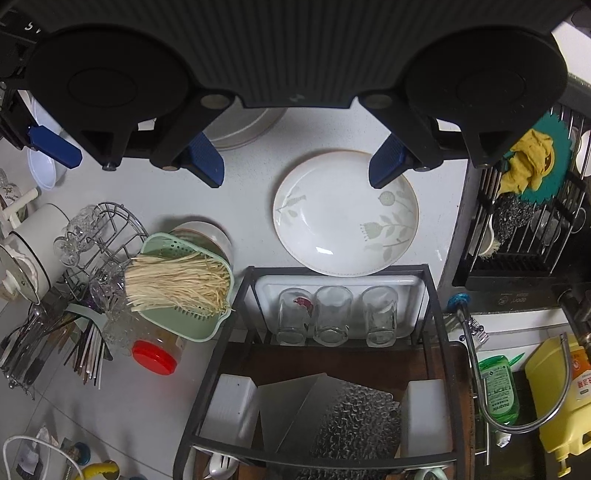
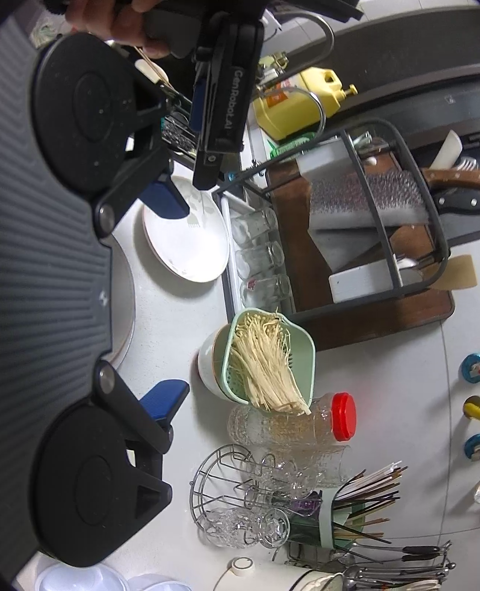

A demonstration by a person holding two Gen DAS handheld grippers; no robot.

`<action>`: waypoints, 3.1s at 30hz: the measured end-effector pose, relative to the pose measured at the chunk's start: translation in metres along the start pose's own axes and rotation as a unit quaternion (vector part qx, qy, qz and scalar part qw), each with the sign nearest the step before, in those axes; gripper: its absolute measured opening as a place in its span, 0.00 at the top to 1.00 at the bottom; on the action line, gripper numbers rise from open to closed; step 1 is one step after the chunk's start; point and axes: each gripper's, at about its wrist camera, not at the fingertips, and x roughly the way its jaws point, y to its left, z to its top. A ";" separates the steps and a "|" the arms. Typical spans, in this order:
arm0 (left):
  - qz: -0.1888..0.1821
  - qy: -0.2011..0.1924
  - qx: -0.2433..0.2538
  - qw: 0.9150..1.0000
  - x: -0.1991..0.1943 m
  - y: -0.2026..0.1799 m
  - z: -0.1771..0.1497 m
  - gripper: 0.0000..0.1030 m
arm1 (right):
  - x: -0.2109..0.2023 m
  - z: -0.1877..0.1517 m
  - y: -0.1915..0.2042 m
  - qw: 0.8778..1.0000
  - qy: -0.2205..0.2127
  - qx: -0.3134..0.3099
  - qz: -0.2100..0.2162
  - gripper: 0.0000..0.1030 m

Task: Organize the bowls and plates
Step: 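Move both grippers toward the other leaf plate beside the glass rack, then close the left gripper on the leaf plate rim while the right gripper clamps it, then lift the leaf plate with both grippers and carry it over the plate stack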

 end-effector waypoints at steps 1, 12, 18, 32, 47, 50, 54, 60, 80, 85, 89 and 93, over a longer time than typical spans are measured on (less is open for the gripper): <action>0.000 0.001 0.001 1.000 0.003 0.002 0.003 0.14 | 0.004 0.001 0.001 1.000 0.001 0.001 -0.001 0.08; -0.006 0.017 -0.006 1.000 0.041 0.038 0.029 0.14 | 0.049 0.008 0.017 1.000 0.026 0.002 -0.011 0.08; -0.009 0.027 -0.011 1.000 0.065 0.057 0.042 0.14 | 0.072 0.011 0.020 0.999 0.040 0.009 -0.023 0.08; -0.031 0.047 -0.030 0.998 0.126 0.102 0.075 0.14 | 0.125 0.027 0.016 0.997 0.079 0.008 -0.018 0.08; -0.079 0.082 -0.043 0.993 0.178 0.148 0.059 0.24 | 0.198 0.016 0.017 0.983 0.173 0.054 -0.033 0.40; -0.078 0.094 -0.024 0.992 0.186 0.150 0.058 0.37 | 0.210 0.008 0.019 0.979 0.186 0.070 -0.042 0.52; -0.074 0.102 0.011 0.992 0.196 0.154 0.060 0.48 | 0.218 0.003 0.021 0.976 0.197 0.085 -0.047 0.56; -0.110 0.117 0.046 0.986 0.209 0.160 0.065 0.59 | 0.230 -0.002 0.023 0.971 0.211 0.097 -0.059 0.76; -0.179 0.142 0.021 0.973 0.203 0.169 0.065 0.59 | 0.225 0.005 0.034 0.969 0.233 0.058 -0.057 0.80; -0.188 0.137 0.019 0.972 0.182 0.157 0.065 0.59 | 0.203 0.008 0.028 0.971 0.222 0.067 -0.055 0.80; -0.192 0.132 0.019 0.972 0.163 0.146 0.061 0.59 | 0.181 0.010 0.025 0.972 0.214 0.074 -0.056 0.80; -0.196 0.130 0.020 0.972 0.143 0.132 0.056 0.59 | 0.158 0.010 0.020 0.973 0.208 0.083 -0.056 0.80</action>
